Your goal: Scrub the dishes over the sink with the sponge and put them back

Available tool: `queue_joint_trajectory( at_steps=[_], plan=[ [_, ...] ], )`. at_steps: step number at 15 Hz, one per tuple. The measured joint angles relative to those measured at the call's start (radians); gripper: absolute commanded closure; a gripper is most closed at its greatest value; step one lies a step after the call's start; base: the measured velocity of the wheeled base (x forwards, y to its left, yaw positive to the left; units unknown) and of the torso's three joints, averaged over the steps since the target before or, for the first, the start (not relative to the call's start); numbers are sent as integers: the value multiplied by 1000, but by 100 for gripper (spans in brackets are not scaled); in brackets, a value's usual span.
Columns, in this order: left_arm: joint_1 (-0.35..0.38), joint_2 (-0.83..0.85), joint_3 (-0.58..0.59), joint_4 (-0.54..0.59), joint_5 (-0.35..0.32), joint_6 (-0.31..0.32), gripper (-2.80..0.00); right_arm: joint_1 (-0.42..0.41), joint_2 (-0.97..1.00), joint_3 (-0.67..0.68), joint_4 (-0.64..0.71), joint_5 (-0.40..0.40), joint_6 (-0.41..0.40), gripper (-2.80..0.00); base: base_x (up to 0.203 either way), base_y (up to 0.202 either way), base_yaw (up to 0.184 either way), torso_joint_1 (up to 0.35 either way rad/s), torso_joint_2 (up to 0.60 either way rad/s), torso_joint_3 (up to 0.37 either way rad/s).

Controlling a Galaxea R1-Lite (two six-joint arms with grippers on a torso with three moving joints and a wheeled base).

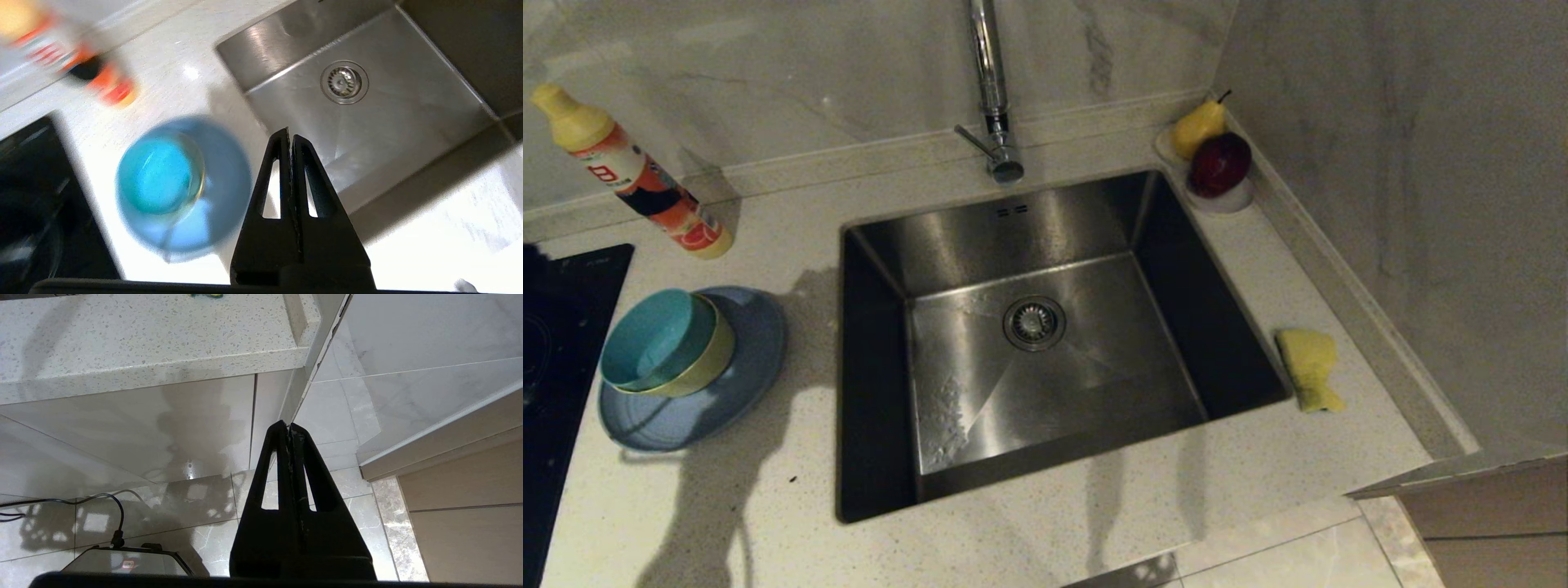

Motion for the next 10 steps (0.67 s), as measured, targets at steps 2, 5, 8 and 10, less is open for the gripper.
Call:
queue_joint_trajectory(
  at_steps=[2, 5, 8, 10],
  plan=[
    [-3, -211, 154, 0, 31, -38, 0, 0, 0, 0, 0, 0, 2, 0, 0, 0, 0, 0, 0, 0],
    [-19, -494, 418, 2, 89, -91, 0, 0, 0, 0, 0, 0, 2, 0, 0, 0, 0, 0, 0, 0],
    [-29, -723, 658, -4, 165, -120, 0, 0, 0, 0, 0, 0, 2, 0, 0, 0, 0, 0, 0, 0],
    [-31, -805, 798, -74, 219, -160, 0, 0, 0, 0, 0, 0, 2, 0, 0, 0, 0, 0, 0, 0]
  ],
)
